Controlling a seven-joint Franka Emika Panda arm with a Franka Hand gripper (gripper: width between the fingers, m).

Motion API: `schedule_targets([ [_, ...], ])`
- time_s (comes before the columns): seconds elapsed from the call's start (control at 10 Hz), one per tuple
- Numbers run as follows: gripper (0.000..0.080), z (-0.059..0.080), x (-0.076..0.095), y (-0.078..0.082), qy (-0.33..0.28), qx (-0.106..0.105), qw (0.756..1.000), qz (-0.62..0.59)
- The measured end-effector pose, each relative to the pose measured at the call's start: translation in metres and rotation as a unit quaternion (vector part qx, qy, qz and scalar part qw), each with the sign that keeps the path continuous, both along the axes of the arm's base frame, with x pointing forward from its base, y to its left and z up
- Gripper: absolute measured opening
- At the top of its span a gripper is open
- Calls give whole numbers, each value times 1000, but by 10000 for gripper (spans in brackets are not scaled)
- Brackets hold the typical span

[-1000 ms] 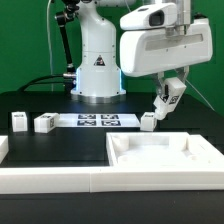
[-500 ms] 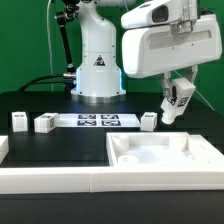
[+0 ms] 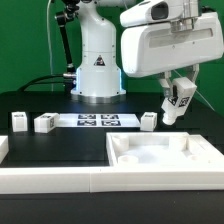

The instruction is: Assemble square table

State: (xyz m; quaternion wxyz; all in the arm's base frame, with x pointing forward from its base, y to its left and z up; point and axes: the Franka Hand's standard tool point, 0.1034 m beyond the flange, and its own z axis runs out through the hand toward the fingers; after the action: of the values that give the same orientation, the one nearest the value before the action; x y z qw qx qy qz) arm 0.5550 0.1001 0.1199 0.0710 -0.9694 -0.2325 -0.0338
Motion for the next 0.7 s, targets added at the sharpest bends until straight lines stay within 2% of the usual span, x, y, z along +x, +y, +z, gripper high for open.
schedule_targets([
  [0.2, 290, 3, 10, -10, 25, 19, 999, -38],
  [0.5, 290, 0, 11, -11, 13, 19, 999, -40],
  [0.7, 290, -2, 23, -23, -65, 20, 997, -40],
])
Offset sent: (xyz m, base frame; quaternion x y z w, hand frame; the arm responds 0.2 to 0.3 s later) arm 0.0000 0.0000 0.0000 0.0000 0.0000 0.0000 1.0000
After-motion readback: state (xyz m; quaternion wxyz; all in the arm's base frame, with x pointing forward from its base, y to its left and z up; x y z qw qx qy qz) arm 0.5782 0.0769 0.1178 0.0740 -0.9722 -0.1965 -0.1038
